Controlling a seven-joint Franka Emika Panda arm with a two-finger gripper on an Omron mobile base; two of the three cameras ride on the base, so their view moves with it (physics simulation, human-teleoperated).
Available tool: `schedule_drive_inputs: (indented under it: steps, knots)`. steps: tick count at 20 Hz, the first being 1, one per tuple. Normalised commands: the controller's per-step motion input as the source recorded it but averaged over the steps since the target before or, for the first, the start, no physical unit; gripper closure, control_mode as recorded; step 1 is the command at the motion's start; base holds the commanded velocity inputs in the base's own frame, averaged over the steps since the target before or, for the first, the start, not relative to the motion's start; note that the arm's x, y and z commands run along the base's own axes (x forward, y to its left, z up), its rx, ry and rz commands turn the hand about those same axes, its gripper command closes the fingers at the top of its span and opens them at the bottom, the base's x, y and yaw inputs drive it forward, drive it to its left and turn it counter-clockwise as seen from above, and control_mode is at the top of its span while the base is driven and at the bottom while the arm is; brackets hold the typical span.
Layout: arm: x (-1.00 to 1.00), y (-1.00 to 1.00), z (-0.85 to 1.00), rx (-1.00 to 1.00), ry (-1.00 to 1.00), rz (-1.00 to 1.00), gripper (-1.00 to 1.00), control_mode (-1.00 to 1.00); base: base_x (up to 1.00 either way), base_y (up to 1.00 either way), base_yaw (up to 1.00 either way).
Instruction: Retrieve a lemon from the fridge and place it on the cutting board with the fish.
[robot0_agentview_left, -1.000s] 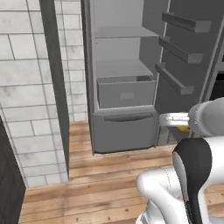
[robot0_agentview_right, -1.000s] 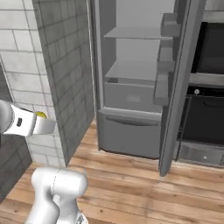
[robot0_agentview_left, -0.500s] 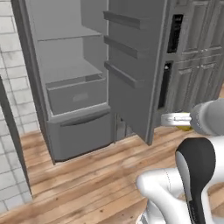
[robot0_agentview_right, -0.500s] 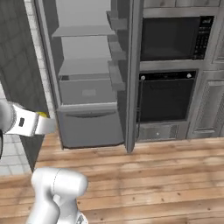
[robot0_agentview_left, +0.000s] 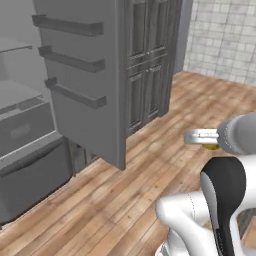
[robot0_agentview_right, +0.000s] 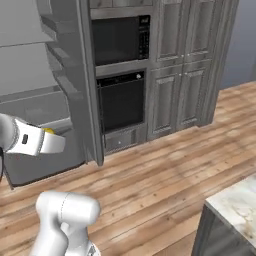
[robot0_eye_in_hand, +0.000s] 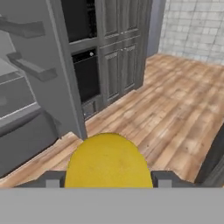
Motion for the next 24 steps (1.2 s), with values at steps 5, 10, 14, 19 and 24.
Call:
schedule_drive_inputs:
  steps: [5,10,14,19,24]
  knots:
    - [0.00,0.00,0.00,0.00,0.00,0.00,1.00,1.00,-0.19,0.00,-0.64]
    - [0.00,0.00,0.00,0.00,0.00,0.00,1.00,1.00,-0.21,-0.09,-0.62]
    - [0.00,0.00,0.00,0.00,0.00,0.00,1.00,1.00,-0.19,-0.24,-0.59]
    - [0.00,0.00,0.00,0.00,0.00,0.00,1.00,1.00,-0.20,-0.37,-0.51]
    - [0.00,0.00,0.00,0.00,0.00,0.00,1.00,1.00,-0.02,-0.31,-0.34]
